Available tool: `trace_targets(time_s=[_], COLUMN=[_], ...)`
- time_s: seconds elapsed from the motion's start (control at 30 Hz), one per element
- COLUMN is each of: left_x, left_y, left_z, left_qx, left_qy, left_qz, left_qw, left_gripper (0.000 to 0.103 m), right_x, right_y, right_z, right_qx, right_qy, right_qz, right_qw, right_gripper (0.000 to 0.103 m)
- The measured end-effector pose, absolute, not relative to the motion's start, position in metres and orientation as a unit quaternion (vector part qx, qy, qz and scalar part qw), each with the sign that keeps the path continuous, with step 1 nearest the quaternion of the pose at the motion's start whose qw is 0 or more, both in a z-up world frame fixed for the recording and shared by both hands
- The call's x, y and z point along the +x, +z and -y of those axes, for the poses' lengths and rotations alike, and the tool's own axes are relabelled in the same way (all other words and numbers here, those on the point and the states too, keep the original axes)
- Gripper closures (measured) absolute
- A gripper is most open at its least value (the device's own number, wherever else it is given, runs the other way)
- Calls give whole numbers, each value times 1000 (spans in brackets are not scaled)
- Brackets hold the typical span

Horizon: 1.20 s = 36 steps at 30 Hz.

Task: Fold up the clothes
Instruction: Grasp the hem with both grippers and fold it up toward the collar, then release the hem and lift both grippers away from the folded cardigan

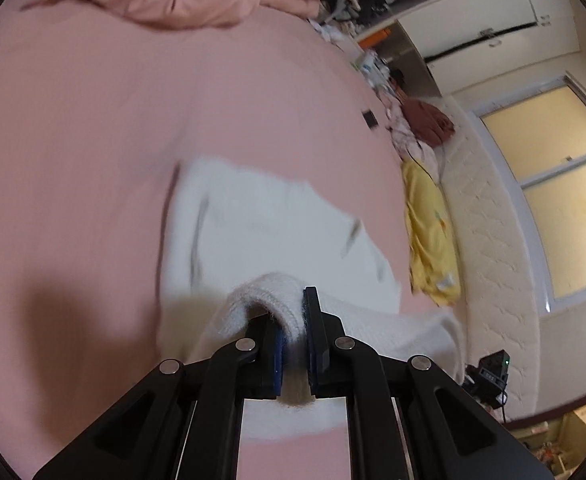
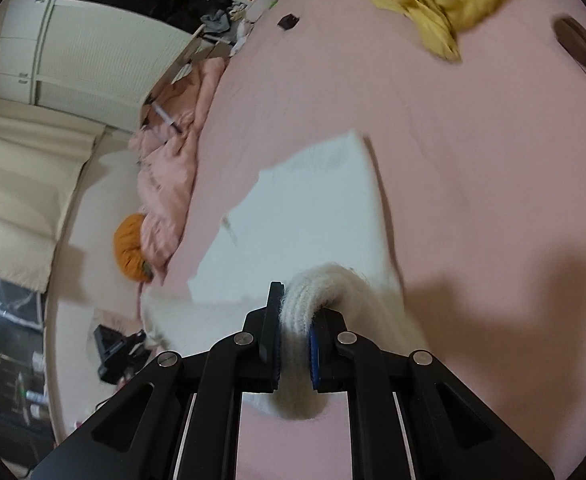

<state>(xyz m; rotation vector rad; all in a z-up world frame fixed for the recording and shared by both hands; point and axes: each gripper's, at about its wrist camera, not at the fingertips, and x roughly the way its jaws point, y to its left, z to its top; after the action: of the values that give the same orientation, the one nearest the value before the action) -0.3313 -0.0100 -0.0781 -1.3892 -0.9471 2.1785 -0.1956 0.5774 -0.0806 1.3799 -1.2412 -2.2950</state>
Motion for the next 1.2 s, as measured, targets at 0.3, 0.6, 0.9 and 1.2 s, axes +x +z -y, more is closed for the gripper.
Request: trace_targets(time_s=[0.3, 0.6, 0.9, 1.2], left_x=[-438, -466, -486, -436], left_y=[-120, -172, -167, -87], left_z=[16, 20, 28, 23], left_qx=[-519, -558, -619, -511], left_qy=[775, 744, 658, 829], left_qz=[330, 337, 408, 227], left_qw=[147, 147, 132, -21], left_gripper=[94, 94, 77, 41], right_x=[-322, -346, -321, -309], right_y=[-125, -196, -221, -124], right_z=[-588, -612, -650, -562], right_qx=[489, 503, 364, 406], right_qy=[-755, -691, -560, -822], right_qz=[434, 518, 744, 399], right_qw=[53, 16, 26, -20], right_gripper=[92, 92, 56, 35])
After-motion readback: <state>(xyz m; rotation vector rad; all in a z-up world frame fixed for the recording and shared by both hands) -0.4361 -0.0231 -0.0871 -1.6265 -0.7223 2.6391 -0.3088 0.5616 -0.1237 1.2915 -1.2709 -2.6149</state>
